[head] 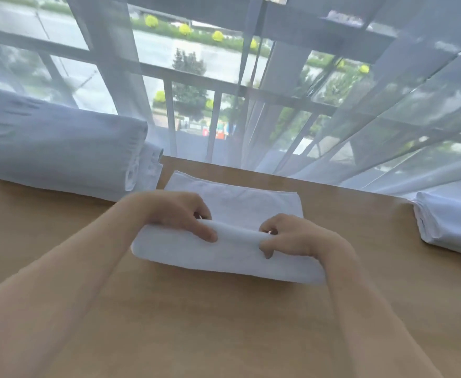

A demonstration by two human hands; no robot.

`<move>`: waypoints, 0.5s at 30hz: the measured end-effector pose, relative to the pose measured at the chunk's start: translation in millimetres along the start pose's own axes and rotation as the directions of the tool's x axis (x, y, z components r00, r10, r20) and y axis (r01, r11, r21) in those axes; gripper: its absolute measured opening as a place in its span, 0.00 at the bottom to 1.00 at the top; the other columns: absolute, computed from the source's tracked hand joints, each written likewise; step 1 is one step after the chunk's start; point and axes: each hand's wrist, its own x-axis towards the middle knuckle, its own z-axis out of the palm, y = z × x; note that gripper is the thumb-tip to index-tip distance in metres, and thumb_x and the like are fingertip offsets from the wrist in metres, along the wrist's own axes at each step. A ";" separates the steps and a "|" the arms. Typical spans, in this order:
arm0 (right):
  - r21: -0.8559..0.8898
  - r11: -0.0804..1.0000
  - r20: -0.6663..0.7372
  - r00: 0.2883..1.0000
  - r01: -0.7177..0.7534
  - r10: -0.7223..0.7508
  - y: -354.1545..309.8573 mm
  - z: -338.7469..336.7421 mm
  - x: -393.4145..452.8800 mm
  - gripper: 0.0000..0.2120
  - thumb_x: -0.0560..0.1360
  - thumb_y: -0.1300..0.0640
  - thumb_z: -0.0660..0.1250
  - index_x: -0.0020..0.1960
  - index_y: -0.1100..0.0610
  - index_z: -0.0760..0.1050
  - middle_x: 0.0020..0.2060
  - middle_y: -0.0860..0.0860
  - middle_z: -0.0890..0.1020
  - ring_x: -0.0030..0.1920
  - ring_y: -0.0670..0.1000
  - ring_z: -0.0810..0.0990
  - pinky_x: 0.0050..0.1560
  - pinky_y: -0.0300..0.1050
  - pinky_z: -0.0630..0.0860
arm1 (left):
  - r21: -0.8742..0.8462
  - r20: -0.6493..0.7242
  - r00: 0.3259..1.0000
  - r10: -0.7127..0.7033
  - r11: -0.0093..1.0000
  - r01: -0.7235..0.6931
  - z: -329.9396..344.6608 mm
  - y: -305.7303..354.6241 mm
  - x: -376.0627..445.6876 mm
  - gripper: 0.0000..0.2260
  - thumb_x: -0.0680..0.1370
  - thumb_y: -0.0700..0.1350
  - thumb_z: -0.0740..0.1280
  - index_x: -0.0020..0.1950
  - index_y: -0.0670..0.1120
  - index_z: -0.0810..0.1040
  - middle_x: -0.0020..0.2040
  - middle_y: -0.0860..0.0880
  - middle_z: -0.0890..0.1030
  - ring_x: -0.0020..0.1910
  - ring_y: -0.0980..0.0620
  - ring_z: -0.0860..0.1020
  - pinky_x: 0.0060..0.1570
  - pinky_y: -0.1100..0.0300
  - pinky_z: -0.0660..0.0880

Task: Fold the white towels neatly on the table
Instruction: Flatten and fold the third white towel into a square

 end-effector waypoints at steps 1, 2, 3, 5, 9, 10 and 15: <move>0.010 1.000 0.014 1.000 -0.004 0.004 -0.9 -13.9 8.4 0.10 0.61 0.47 0.69 0.38 0.52 0.76 0.36 0.45 0.76 0.38 0.49 0.73 0.39 0.46 0.68 | 0.021 0.004 1.000 -0.031 0.999 0.031 -15.8 1.5 5.8 0.20 0.70 0.69 0.69 0.43 0.52 0.81 0.36 0.57 0.79 0.37 0.55 0.78 0.42 0.57 0.72; 0.024 1.000 0.027 1.000 -0.010 0.009 -2.4 -27.9 17.3 0.11 0.60 0.47 0.69 0.38 0.53 0.76 0.36 0.45 0.75 0.38 0.49 0.73 0.39 0.46 0.68 | 0.041 0.004 0.998 -0.061 0.997 0.061 -30.3 2.2 12.6 0.19 0.71 0.69 0.68 0.45 0.54 0.82 0.39 0.57 0.82 0.40 0.56 0.80 0.45 0.58 0.74; 0.037 0.999 0.031 0.999 -0.013 0.012 -3.2 -41.3 27.5 0.11 0.59 0.47 0.68 0.37 0.53 0.76 0.36 0.45 0.76 0.38 0.50 0.74 0.39 0.46 0.69 | 0.062 -0.009 0.996 -0.089 0.994 0.090 -43.3 2.5 20.0 0.17 0.73 0.68 0.68 0.46 0.57 0.83 0.41 0.59 0.83 0.44 0.58 0.81 0.48 0.58 0.76; 0.059 0.998 0.003 1.000 -0.014 0.014 -5.3 -65.0 53.4 0.12 0.58 0.46 0.68 0.36 0.53 0.76 0.38 0.45 0.77 0.40 0.50 0.76 0.40 0.47 0.71 | 0.106 -0.083 0.987 -0.136 0.984 0.144 -63.7 1.4 37.9 0.13 0.76 0.67 0.65 0.48 0.59 0.81 0.44 0.61 0.82 0.49 0.58 0.80 0.53 0.57 0.75; -0.034 0.999 -0.058 0.998 0.001 -0.003 -2.6 -86.8 117.6 0.11 0.64 0.45 0.66 0.42 0.50 0.75 0.46 0.49 0.78 0.46 0.52 0.78 0.42 0.47 0.72 | 0.251 -0.290 0.936 -0.201 0.927 0.277 -68.5 -13.3 88.3 0.13 0.81 0.64 0.58 0.47 0.56 0.70 0.54 0.54 0.77 0.59 0.48 0.75 0.61 0.51 0.70; -0.068 0.998 -0.057 0.998 0.011 -0.014 0.5 -84.6 133.4 0.10 0.65 0.44 0.65 0.43 0.48 0.73 0.46 0.48 0.78 0.48 0.52 0.78 0.42 0.47 0.71 | 0.312 -0.358 0.910 -0.208 0.892 0.327 -61.2 -19.6 100.5 0.12 0.81 0.63 0.57 0.47 0.57 0.70 0.57 0.51 0.78 0.61 0.47 0.75 0.61 0.51 0.68; -0.169 0.985 -0.407 0.908 0.033 -0.100 30.9 -26.7 177.9 0.12 0.74 0.42 0.59 0.43 0.50 0.72 0.45 0.48 0.81 0.50 0.54 0.78 0.44 0.46 0.64 | 0.427 -0.648 0.761 -0.032 0.812 0.398 -14.6 -62.2 137.4 0.21 0.83 0.60 0.47 0.53 0.52 0.77 0.54 0.52 0.83 0.57 0.48 0.78 0.55 0.52 0.69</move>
